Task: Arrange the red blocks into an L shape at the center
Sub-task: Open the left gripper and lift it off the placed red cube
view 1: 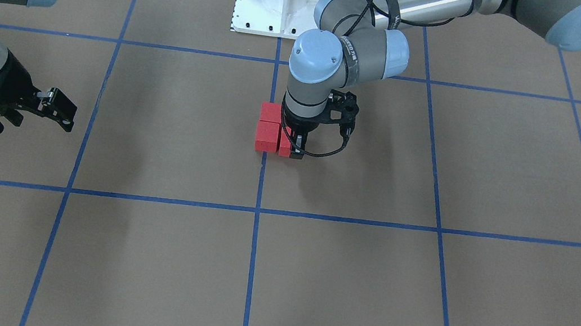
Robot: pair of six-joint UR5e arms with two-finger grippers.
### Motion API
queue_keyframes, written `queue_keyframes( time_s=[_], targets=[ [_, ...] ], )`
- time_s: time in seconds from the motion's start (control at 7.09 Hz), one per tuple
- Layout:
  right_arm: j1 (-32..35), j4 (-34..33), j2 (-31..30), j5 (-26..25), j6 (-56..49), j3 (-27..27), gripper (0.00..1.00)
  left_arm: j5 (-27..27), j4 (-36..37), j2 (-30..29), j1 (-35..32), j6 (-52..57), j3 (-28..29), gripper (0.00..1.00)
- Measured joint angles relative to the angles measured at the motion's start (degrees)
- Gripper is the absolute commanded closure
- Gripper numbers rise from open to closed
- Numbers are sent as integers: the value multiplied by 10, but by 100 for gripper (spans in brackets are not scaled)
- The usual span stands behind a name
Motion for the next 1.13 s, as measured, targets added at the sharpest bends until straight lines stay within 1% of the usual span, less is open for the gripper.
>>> queue_keyframes(
  time_s=[0.42, 0.56, 0.85, 1.13],
  targets=[
    [0, 0, 1, 0, 0, -1, 0, -5, 4, -1, 0, 5, -4, 0],
    [0, 0, 1, 0, 1, -1, 0, -13, 6, -1, -5, 7, -10, 0],
    [0, 0, 1, 0, 1, -1, 0, -53, 10, 17, -26, 32, -37, 0],
    [0, 0, 2, 0, 1, 0, 0, -64, 10, 31, -33, 47, -42, 0]
  ],
)
